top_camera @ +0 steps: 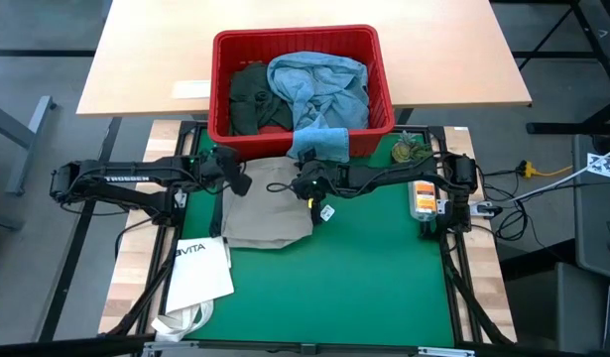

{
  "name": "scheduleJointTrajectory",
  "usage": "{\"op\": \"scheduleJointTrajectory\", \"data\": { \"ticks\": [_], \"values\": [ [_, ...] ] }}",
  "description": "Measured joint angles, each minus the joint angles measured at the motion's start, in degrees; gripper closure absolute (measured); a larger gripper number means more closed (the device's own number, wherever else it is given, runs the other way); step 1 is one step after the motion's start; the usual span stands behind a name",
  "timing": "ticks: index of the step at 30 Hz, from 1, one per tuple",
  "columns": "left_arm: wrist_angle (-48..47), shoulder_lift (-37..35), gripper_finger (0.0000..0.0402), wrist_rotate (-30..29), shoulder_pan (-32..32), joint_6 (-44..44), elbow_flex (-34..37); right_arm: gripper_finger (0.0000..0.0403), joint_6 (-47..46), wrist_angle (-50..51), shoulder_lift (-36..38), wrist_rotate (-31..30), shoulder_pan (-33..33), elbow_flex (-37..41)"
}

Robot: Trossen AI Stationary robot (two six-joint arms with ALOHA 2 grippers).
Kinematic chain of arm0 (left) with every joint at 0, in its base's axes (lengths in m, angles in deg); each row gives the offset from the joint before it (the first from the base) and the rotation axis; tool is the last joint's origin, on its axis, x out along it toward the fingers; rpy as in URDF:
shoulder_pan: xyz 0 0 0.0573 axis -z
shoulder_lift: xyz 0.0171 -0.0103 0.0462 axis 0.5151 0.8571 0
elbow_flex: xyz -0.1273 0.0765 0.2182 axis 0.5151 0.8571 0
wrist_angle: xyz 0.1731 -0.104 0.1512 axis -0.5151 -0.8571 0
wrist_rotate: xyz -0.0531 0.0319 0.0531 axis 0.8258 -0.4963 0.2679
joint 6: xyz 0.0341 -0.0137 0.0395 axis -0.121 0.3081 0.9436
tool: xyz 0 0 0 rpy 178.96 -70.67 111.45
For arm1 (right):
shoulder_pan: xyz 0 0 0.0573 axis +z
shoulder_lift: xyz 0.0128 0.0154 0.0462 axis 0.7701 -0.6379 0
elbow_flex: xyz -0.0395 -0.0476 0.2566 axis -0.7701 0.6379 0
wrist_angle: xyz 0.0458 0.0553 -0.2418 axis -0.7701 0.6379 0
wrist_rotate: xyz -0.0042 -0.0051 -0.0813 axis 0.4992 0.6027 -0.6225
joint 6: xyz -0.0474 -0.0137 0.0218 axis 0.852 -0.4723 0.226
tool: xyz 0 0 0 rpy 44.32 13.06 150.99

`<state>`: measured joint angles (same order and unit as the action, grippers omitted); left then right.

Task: Fold Laundry from Bin
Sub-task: Stack the folded brown shorts on top of the folded dark blue pants

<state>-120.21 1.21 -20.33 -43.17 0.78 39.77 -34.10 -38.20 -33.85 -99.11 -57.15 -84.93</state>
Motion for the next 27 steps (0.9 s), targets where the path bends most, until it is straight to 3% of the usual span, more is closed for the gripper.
{"op": "scheduleJointTrajectory", "data": {
  "ticks": [5, 18, 23, 27],
  "values": [
    [2.3, 0.0, 0.0314, 0.2, 0.1, 7.0, 0.0, 0.0212, 0.0, 0.0, 0.0, 0.0, 0.0, 0.0],
    [2.6, 5.1, 0.0206, 1.4, -3.9, 10.2, 0.0, 0.0212, 0.0, 0.0, 0.0, 0.0, 0.0, 0.0],
    [5.2, 8.0, 0.0205, 1.5, -5.2, 17.1, 0.0, 0.0212, 0.0, 0.0, 0.0, 0.0, 0.0, 0.0],
    [8.0, 9.5, 0.0233, 6.1, -5.7, 20.5, 0.1, 0.0212, 0.0, 0.0, 0.0, 0.0, 0.0, 0.0]
  ]
}}
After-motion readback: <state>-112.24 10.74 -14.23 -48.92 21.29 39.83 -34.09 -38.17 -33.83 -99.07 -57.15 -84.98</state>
